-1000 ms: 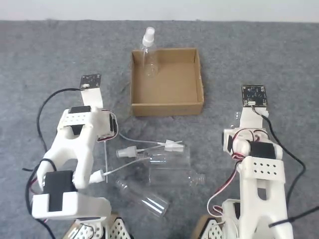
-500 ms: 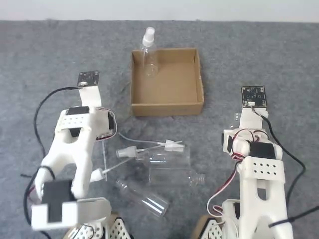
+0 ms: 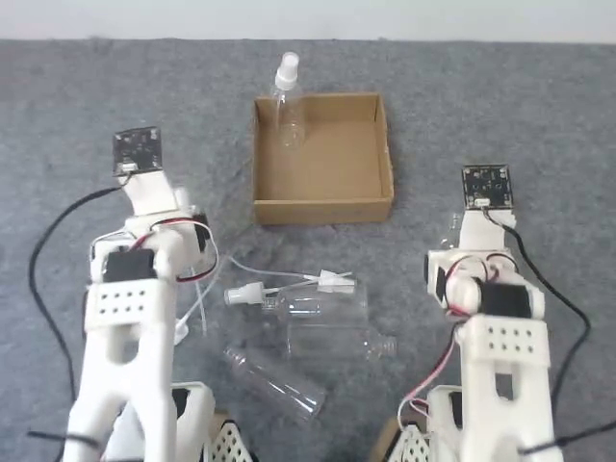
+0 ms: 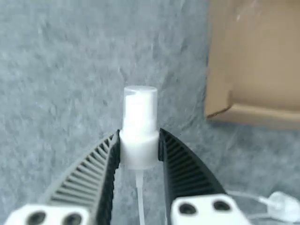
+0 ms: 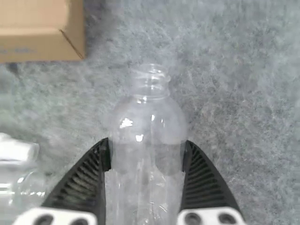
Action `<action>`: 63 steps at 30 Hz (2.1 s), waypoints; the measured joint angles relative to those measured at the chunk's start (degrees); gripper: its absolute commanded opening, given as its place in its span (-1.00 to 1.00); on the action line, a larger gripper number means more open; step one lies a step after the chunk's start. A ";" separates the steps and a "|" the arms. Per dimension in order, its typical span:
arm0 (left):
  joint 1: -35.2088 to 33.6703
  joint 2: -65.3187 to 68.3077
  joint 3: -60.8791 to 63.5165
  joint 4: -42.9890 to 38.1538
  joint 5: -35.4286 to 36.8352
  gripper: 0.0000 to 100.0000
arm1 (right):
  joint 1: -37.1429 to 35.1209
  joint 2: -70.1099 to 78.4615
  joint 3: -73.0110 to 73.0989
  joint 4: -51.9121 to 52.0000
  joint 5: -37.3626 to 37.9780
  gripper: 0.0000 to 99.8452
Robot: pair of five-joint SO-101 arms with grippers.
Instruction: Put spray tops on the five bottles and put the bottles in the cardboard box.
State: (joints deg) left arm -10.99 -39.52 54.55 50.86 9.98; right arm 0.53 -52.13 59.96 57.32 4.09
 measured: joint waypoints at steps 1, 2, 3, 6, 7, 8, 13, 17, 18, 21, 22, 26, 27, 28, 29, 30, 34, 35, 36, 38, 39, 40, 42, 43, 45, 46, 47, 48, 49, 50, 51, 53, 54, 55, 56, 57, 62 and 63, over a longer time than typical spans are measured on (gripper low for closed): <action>0.00 -1.32 0.00 0.00 0.18 -0.98 | -0.26 -2.11 0.00 0.97 0.00 -0.95; 0.00 -2.64 0.00 0.00 0.35 -0.98 | -0.70 -4.31 0.26 1.76 0.00 -0.95; 0.00 -3.78 0.09 0.00 0.35 -0.98 | -1.49 -6.77 1.41 2.11 0.00 -0.95; -0.09 -7.30 0.09 -0.09 0.35 -0.98 | -3.69 -13.19 5.45 2.20 0.00 -0.95; -0.09 -8.35 0.09 -0.70 0.44 -0.98 | -4.13 -15.12 6.42 2.20 0.00 -0.95; 0.00 -9.41 0.09 -1.32 0.53 -0.98 | -4.57 -16.79 7.03 2.20 0.00 -0.95; 0.35 -14.86 0.09 -4.22 0.62 -0.98 | -7.21 -23.30 9.85 2.20 0.00 -0.95; 3.16 -20.40 0.09 -4.57 0.70 -0.98 | -8.97 -26.55 10.64 2.20 0.00 -0.95; 4.13 -21.98 0.09 -4.57 0.79 -0.98 | -9.49 -27.16 10.64 2.20 0.00 -0.95; 7.03 -27.43 0.09 -4.57 2.20 -0.98 | -9.93 -28.57 10.64 2.20 0.00 -0.95; 7.65 -29.27 0.09 -4.57 3.16 -0.98 | -9.85 -29.01 10.90 2.20 0.00 -0.95; 9.76 -35.96 0.09 -4.57 6.42 -0.98 | -9.85 -31.82 12.48 2.20 0.00 -0.95; 10.37 -37.36 0.09 -4.57 6.77 -0.98 | -9.85 -32.97 12.84 2.20 0.00 -0.95; 10.73 -38.59 0.09 -4.57 6.95 -0.98 | -9.85 -34.02 13.27 2.20 0.00 -0.95; 11.08 -39.74 0.09 -4.92 7.03 -0.98 | -9.93 -35.34 13.89 2.20 0.00 -0.95; 11.43 -40.88 0.09 -5.54 7.21 -0.98 | -10.02 -36.57 14.51 2.20 0.00 -0.95; 11.69 -43.60 0.09 -8.26 7.21 -0.98 | -9.85 -42.46 16.70 2.20 0.00 -0.95; 11.87 -43.96 0.09 -9.14 7.21 -0.98 | -10.29 -43.96 17.23 2.20 0.00 -0.95; 12.13 -44.04 0.09 -10.11 7.21 -0.98 | -11.08 -45.27 17.85 2.20 0.00 -0.95; 12.22 -44.22 0.09 -12.48 7.21 -0.98 | -13.27 -48.44 19.87 2.11 0.00 -0.95; 12.13 -44.31 0.09 -13.54 7.21 -0.98 | -14.33 -49.85 20.84 1.41 0.00 -0.95; 12.04 -44.31 0.09 -14.59 7.21 -0.98 | -15.03 -50.81 21.89 0.26 0.00 -0.95; 13.01 -44.31 0.09 -16.09 7.65 -0.98 | -15.38 -51.08 24.18 -2.29 0.00 -0.95; 13.89 -44.31 0.09 -16.35 7.65 -0.98 | -15.56 -51.08 24.97 -3.34 0.00 -0.95; 15.47 -44.31 0.09 -16.79 7.65 -0.98 | -15.82 -51.16 26.20 -5.36 0.00 -0.95; 16.44 -44.31 0.09 -16.88 7.91 -0.98 | -15.82 -51.16 26.73 -6.15 0.00 -0.95; 17.49 -44.40 0.09 -16.88 7.65 -0.98 | -15.74 -51.16 27.16 -6.77 -0.09 -0.95; 18.37 -44.40 0.09 -16.88 7.56 -0.98 | -15.74 -51.16 27.52 -7.47 -0.09 -0.95; 19.08 -44.40 0.09 -16.88 7.56 -0.98 | -15.74 -51.16 27.96 -8.26 -0.09 -0.95; 19.60 -44.40 0.09 -17.32 7.56 -0.98 | -16.00 -51.16 28.66 -8.97 -0.09 -0.95; 20.31 -44.40 0.09 -18.37 7.56 -0.98 | -16.53 -51.16 29.36 -9.85 -0.09 -0.95; 20.66 -44.48 0.09 -19.78 7.56 -0.98 | -18.20 -51.16 30.68 -11.52 -0.09 -0.95; 20.66 -44.48 0.00 -20.04 7.56 -0.98 | -19.25 -51.16 31.30 -12.40 -0.09 -0.95; 20.92 -44.48 0.00 -20.22 7.56 -0.98 | -20.13 -51.16 31.74 -13.10 -0.09 -0.95; 21.01 -44.48 0.00 -20.22 7.56 -0.98 | -21.10 -51.16 32.18 -13.80 -0.09 -0.95; 21.01 -44.48 0.00 -20.22 7.56 -0.98 | -22.33 -51.16 32.79 -14.42 -0.09 -0.95; 20.92 -44.75 2.02 -20.22 7.65 -0.98 | -26.46 -51.16 33.67 -16.35 0.00 -0.95; 20.92 -44.66 2.55 -20.22 8.26 -0.98 | -27.16 -51.16 33.67 -16.53 0.00 -0.95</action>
State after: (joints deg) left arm 9.93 -84.18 57.10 30.64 18.24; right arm -26.64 -103.30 93.63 40.79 4.09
